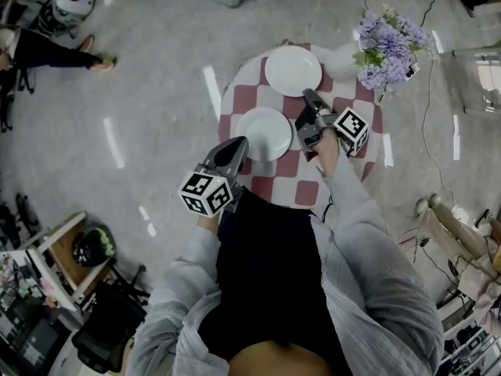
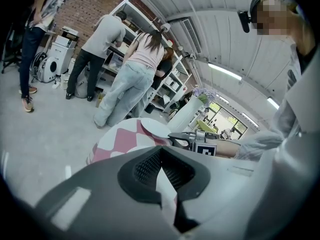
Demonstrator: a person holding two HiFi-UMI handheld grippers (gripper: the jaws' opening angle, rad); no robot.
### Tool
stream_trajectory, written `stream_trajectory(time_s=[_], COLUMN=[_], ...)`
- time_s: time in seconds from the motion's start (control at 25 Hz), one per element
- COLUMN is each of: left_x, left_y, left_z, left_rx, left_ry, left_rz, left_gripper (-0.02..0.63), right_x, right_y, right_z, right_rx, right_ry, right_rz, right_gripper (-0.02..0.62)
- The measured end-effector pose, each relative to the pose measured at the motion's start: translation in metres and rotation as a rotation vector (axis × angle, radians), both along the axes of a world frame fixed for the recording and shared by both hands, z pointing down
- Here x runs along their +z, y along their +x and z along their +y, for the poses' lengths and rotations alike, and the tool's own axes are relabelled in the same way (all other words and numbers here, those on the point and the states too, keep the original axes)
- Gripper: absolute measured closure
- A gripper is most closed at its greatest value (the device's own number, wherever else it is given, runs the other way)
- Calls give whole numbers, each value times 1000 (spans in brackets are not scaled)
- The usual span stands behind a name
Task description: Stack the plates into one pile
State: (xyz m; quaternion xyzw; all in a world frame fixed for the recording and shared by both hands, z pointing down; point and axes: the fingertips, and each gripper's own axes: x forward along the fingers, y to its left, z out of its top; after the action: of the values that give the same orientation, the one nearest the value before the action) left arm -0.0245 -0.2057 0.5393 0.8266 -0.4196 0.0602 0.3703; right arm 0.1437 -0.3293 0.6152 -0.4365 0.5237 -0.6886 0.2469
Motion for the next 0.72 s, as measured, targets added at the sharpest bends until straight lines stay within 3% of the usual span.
stream_trajectory(time_s=[0.44, 0.72], left_x=[-9, -13], left_y=[-7, -21], left_z=[17, 31], left_rx=[14, 22], left_ry=[19, 42], left_rz=[14, 11], left_gripper=[595, 595], right_x=[-20, -40], right_y=[7, 5], right_z=[25, 53], right_rx=[-2, 24], right_ry=[56, 91], right_rz=[13, -42], right_gripper=[580, 580])
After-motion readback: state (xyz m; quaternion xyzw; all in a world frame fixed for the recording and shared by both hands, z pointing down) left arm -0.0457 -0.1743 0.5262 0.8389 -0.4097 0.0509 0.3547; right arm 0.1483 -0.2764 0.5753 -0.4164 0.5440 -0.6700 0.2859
